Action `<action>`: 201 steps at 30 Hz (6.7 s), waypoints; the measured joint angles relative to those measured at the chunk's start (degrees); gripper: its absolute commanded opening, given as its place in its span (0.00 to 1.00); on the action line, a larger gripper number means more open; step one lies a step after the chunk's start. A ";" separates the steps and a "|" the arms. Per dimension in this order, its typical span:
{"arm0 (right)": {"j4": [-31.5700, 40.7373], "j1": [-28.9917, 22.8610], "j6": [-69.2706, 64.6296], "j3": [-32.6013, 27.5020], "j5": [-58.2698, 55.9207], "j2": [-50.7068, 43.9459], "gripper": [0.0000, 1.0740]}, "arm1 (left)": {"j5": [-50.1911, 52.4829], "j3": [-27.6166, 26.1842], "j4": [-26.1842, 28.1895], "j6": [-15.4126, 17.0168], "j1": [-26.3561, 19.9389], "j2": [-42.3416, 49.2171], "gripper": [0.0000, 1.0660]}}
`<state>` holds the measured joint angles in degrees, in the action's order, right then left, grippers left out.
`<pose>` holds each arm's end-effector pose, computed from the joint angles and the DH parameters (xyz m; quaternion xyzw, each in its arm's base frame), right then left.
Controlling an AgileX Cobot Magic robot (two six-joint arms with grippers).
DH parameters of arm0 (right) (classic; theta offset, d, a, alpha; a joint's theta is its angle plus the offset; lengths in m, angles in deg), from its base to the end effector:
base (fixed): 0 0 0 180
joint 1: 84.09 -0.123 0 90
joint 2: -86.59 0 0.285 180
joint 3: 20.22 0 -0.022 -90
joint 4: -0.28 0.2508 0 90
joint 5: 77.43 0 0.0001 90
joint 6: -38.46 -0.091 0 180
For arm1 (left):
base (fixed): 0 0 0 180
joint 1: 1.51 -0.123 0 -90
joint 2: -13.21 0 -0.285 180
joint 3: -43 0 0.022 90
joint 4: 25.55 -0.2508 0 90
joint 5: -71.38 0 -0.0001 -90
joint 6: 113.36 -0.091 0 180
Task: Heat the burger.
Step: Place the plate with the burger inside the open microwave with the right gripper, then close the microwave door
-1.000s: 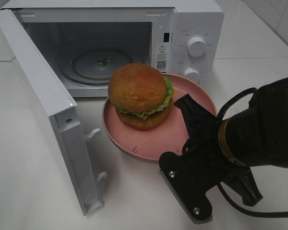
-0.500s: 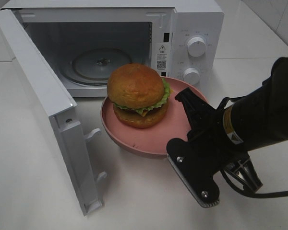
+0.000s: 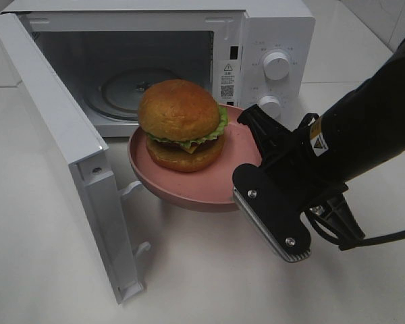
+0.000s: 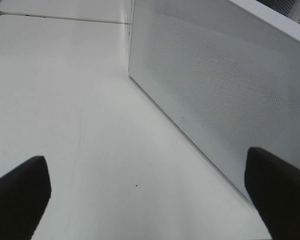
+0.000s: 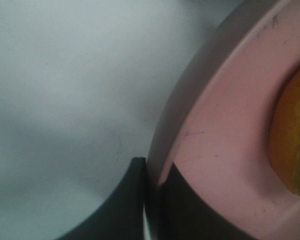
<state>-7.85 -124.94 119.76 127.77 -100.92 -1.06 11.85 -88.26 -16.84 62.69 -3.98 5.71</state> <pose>0.2149 0.1790 0.2076 -0.8653 0.4158 -0.1379 0.2436 -0.0044 -0.0121 0.2790 0.0131 0.8444 -0.0461 0.5335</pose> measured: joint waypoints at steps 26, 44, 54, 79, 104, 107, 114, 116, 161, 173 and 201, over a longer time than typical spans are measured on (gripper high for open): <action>0.40 0.00 0.29 14.50 -1.26 13.35 0.00 | 0.00 0.00 0.00 0.00 0.00 0.00 0.92; -1.78 0.00 -1.95 27.50 -5.61 23.78 0.00 | 0.00 0.00 0.00 0.00 0.00 0.00 0.92; -4.07 0.00 -5.79 37.53 -9.05 30.54 0.00 | 0.00 0.00 0.00 0.00 0.00 0.00 0.92; -8.25 0.00 -14.67 64.17 -18.74 47.04 0.02 | 0.00 0.00 0.00 0.00 0.00 0.00 0.92; -7.62 1.32 -15.76 71.22 -14.95 51.68 0.49 | 0.00 0.00 0.00 0.00 0.00 0.00 0.92; -6.88 1.32 -15.87 71.22 -15.01 51.68 0.54 | 0.00 0.00 0.00 0.00 0.00 0.00 0.92; -6.53 1.32 -18.33 70.30 -15.18 51.28 0.59 | 0.00 0.00 0.00 0.00 0.00 0.00 0.92; -6.53 1.32 -18.45 69.56 -14.90 50.88 0.59 | 0.00 0.00 0.00 0.00 0.00 0.00 0.92; -6.65 1.32 -41.88 23.43 -9.63 14.55 0.59 | 0.00 0.00 0.00 0.00 0.00 0.00 0.92; -6.70 1.32 -79.30 13.12 -18.56 -0.46 0.70 | 0.00 0.00 0.00 0.00 0.00 0.00 0.92; -2.18 1.32 -91.67 0.86 -44.92 -32.14 0.71 | 0.00 0.00 0.00 0.00 0.00 0.00 0.92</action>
<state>-10.03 -123.63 28.09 128.63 -145.84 -33.20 11.85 -88.26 -16.84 62.69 -3.98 5.71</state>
